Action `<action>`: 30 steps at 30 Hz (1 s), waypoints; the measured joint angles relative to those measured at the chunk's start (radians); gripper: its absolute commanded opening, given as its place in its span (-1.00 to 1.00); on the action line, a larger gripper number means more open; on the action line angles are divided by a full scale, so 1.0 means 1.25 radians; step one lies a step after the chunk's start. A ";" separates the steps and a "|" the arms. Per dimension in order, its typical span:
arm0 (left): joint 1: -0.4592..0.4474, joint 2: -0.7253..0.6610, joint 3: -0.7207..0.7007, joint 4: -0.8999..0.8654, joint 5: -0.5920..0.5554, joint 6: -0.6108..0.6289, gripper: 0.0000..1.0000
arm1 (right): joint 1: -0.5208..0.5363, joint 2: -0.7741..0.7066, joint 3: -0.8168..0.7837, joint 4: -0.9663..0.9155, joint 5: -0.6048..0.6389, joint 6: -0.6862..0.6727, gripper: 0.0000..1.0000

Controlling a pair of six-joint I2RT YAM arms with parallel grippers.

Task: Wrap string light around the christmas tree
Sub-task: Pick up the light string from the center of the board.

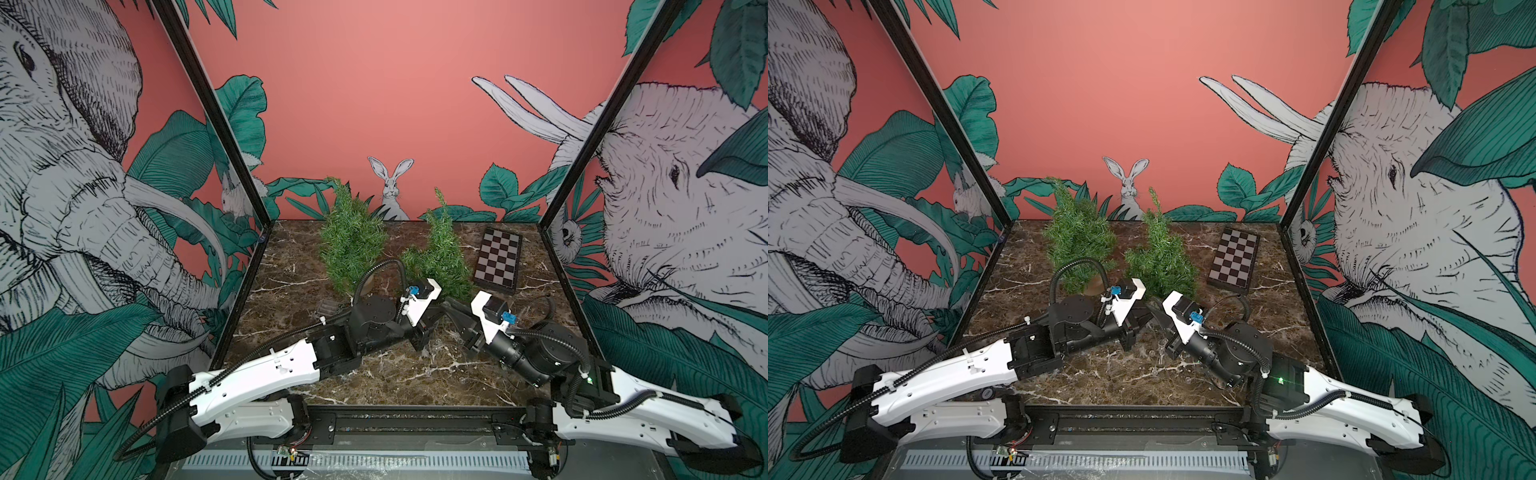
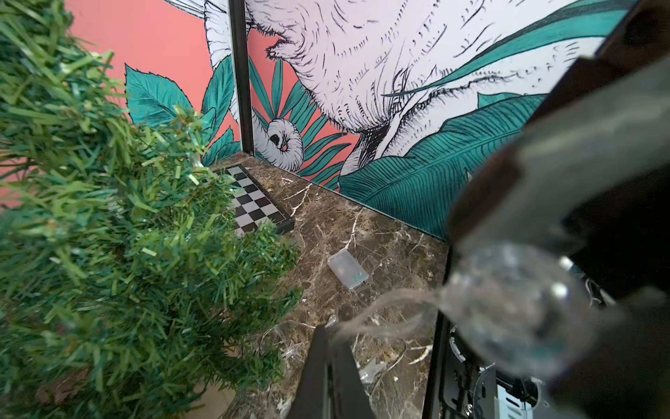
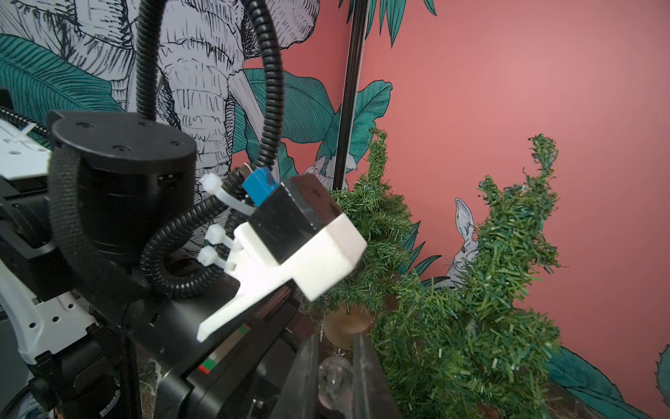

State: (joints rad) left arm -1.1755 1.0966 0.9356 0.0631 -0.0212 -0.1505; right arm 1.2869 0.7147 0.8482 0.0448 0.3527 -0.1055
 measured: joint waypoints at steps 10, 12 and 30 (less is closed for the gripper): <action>-0.001 -0.029 0.046 -0.073 -0.023 0.036 -1.00 | 0.000 -0.005 0.000 0.000 0.005 -0.009 -0.47; -0.001 -0.029 0.068 -0.088 -0.025 0.048 -1.00 | 0.000 -0.007 0.000 -0.001 0.005 -0.009 -0.29; -0.002 -0.011 0.277 -0.196 -0.087 0.205 -1.00 | 0.000 -0.123 -0.064 -0.035 0.063 -0.009 0.61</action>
State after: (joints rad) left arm -1.1774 1.0824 1.2816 -0.1818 -0.1299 0.1059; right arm 1.2869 0.5613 0.7677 0.0006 0.4309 -0.1165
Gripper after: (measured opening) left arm 0.050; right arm 0.804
